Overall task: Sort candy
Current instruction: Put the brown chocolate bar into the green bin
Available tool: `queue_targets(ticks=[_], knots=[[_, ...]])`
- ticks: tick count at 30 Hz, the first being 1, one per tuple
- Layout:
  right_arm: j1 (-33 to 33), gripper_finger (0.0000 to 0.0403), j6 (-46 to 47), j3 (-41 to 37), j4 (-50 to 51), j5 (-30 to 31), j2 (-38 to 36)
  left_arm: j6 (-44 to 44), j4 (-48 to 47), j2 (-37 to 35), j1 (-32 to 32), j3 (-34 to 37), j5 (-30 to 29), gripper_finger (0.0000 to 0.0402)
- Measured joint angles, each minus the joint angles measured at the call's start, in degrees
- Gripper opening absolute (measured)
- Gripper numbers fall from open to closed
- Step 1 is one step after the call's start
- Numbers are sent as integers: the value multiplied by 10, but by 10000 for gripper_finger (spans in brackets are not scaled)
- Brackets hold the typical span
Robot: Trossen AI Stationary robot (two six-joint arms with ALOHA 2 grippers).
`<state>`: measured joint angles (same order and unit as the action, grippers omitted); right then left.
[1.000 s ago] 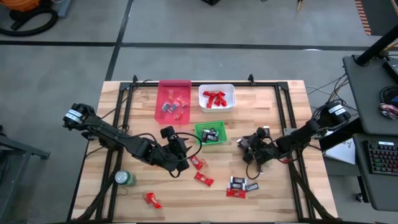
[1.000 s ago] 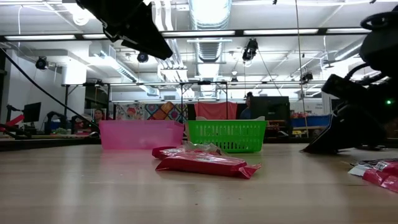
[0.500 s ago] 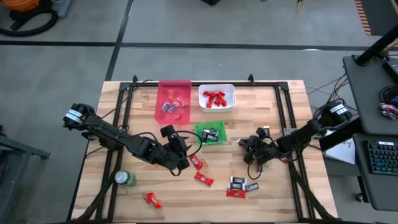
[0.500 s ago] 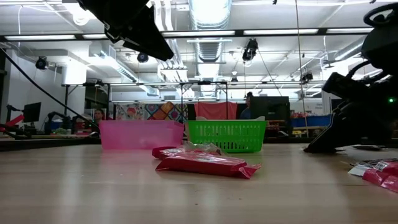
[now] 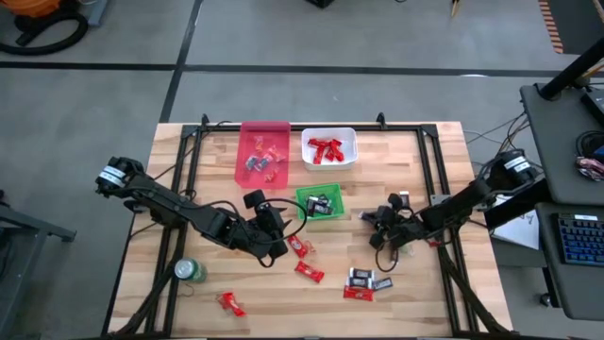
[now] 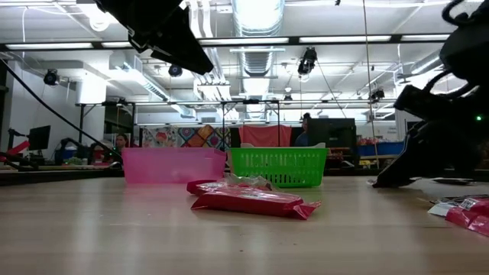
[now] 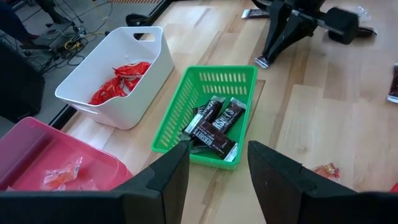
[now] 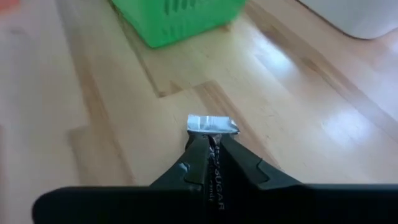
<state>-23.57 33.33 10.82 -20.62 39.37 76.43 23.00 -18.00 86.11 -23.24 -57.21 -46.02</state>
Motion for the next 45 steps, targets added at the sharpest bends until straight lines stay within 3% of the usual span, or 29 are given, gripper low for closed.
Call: queue_targets(ticks=[16, 23, 27, 31, 33, 38, 45], knots=[[11, 8, -44, 10, -9, 27, -119, 0, 0, 0, 0, 0, 0, 148], [39, 8, -139, 65, 5, -19, -128, 0, 0, 0, 0, 0, 0, 148], [48, 8, -168, 89, 101, -96, -129, 0, 0, 0, 0, 0, 0, 148], [60, 9, -116, 126, 276, -106, -129, 0, 0, 0, 0, 0, 0, 148], [59, 10, -115, 142, 311, -110, -126, 0, 0, 0, 0, 0, 0, 148], [60, 39, -153, 156, 308, -128, -126, 0, 0, 0, 0, 0, 0, 148], [82, 130, -153, 151, 306, -133, -126, 0, 3, 0, 0, 0, 0, 148]])
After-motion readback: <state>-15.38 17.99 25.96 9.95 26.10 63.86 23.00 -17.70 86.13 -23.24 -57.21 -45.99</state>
